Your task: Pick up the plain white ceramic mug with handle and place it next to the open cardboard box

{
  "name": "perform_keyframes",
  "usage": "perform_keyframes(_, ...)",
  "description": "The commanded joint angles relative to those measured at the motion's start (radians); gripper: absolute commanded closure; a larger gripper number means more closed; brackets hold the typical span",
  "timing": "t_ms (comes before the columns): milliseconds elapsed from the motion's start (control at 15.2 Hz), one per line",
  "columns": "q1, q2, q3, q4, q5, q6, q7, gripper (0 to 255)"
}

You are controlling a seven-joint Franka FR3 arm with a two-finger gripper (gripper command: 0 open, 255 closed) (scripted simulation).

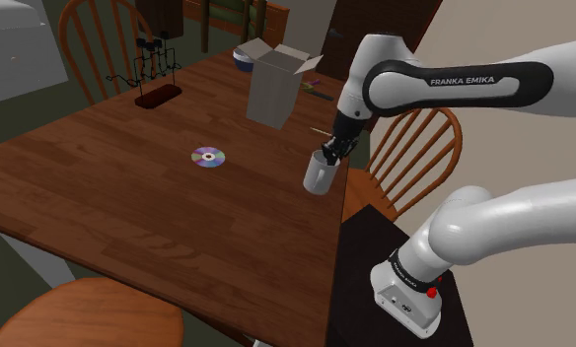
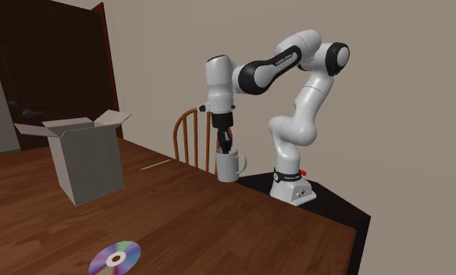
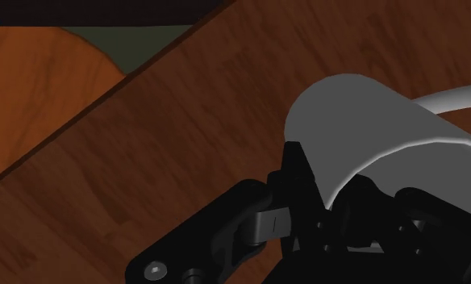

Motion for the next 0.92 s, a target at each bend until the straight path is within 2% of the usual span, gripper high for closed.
perform_keyframes(0,-0.001,-0.008,-0.002,0.022,-0.002,-0.030,0.002,255)
perform_keyframes(858,-0.005,-0.037,-0.015,0.178,-0.014,-0.215,0.010,255)
